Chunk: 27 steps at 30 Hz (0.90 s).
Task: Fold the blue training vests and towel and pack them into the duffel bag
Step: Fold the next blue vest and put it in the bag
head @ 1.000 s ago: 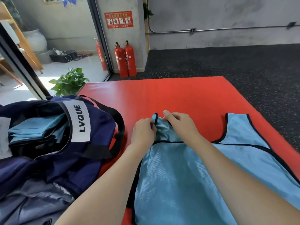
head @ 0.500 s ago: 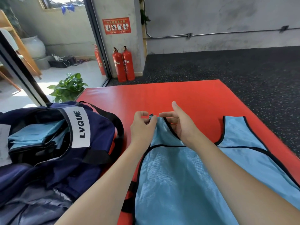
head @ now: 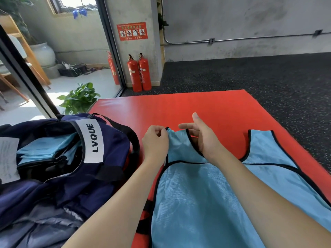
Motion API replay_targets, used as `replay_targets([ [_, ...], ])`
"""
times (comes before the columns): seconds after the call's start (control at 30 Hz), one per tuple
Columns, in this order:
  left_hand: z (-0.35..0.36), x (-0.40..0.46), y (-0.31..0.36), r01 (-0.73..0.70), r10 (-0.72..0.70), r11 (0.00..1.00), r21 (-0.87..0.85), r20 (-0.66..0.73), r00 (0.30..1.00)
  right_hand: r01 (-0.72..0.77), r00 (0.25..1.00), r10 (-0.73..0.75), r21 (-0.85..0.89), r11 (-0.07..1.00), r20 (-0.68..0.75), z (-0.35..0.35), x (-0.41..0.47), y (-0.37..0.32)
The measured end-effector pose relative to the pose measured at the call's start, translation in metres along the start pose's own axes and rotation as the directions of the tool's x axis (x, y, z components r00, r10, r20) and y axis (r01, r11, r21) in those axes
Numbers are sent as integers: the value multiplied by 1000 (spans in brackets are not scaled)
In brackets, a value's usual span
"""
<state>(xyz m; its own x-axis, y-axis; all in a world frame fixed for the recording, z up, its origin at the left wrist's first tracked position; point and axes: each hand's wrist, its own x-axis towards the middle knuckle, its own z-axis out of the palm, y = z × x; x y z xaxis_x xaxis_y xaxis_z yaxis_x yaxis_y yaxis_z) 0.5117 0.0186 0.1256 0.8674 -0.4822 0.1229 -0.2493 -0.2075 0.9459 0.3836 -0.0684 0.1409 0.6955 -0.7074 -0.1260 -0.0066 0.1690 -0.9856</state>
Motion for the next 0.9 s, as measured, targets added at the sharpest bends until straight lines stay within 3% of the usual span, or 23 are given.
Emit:
replay_targets([
  [0.1, 3, 5, -1, 68, -59, 983, -173, 59, 997, -26, 999, 28, -52, 998, 38, 1, -1, 1],
  [0.23, 4, 5, -5, 98, -63, 963, -249, 144, 988, 64, 997, -69, -150, 987, -30, 2, 1, 1],
  [0.47, 0, 7, -2, -3, 36, 933, -361, 87, 996, 170, 972, -201, -230, 958, -123, -3, -3, -2],
  [0.6, 1, 14, -7, -33, 79, 938, -346, 121, 989, 173, 978, -198, -290, 941, -61, -6, -2, -2],
  [0.8, 4, 22, -23, -74, 111, 972, -224, 157, 981, 186, 982, -188, -402, 897, 35, -10, 6, 7],
  [0.87, 2, 24, -34, -180, 156, 980, 88, 230, 961, 187, 980, -199, -465, 866, 23, -10, 6, 10],
  [0.9, 1, 24, -42, -240, 165, 931, 275, 270, 949, 190, 977, -214, -508, 840, 12, -11, 7, 12],
])
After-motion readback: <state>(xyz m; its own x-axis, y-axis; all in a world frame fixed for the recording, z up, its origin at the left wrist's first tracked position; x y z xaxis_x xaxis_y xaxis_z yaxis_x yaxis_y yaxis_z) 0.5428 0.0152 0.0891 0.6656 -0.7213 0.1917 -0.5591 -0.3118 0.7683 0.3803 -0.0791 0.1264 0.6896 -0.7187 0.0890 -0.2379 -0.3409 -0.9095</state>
